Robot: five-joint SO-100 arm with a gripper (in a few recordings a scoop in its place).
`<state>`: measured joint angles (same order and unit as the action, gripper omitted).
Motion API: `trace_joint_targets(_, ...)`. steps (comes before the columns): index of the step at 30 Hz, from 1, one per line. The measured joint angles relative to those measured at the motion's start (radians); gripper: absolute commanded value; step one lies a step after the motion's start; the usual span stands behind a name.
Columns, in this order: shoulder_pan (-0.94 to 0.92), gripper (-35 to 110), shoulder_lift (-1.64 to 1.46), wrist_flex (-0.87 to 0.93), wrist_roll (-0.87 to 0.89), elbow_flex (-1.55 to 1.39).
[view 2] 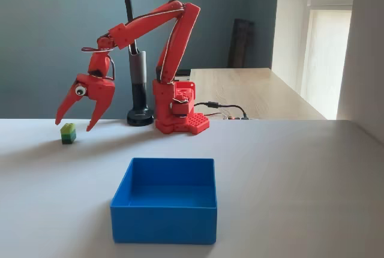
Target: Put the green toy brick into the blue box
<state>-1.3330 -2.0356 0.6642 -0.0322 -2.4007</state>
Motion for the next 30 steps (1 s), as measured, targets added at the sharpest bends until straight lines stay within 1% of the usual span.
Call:
trace_joint_targets(13, 0.0, 30, 0.0, -0.04, -0.002, 0.0)
trace_joint_targets(23, 0.0, 27, 0.176, -0.043, -0.012, 0.041)
trace_joint_targets(26, 0.0, 22, 0.213, -0.041, -0.009, 0.064)
trace_joint_targets(28, 0.0, 11, 0.232, -0.041, -0.005, 0.069)
trace_joint_targets(29, 0.0, 4, 0.239, -0.041, -0.002, 0.071)
trace_joint_targets(30, 0.0, 1, 0.249, -0.043, 0.003, 0.071)
